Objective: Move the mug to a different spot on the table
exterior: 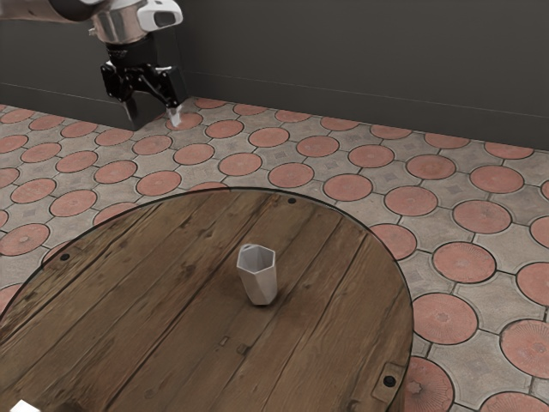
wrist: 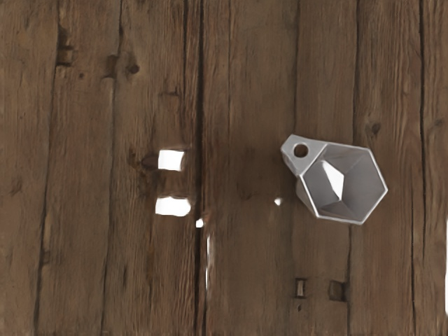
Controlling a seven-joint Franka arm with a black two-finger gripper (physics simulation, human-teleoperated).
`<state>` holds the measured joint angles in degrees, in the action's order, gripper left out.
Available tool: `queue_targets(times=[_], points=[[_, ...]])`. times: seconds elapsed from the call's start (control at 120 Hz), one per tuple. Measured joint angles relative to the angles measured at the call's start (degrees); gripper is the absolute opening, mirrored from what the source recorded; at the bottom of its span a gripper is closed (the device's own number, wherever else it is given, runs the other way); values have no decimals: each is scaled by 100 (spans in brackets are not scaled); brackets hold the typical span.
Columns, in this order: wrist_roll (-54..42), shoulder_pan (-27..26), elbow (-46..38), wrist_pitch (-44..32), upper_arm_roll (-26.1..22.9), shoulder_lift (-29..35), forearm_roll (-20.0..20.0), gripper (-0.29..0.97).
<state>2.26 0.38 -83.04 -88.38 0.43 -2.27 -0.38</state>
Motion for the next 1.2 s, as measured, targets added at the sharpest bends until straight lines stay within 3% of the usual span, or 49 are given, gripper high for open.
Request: queue_targets(times=[0.233, 0.367, 0.667, 0.975, 1.2], points=[[129, 40, 30, 101, -2, -15, 0, 68], [830, -39, 61, 93, 33, -50, 36, 68], [2539, -30, -993, -1446, -9, -762, 73, 68], [3925, -69, -1861, -3004, -167, -1297, -424, 68], [5087, -33, -1945, -3535, -253, -1687, -531, 68]])
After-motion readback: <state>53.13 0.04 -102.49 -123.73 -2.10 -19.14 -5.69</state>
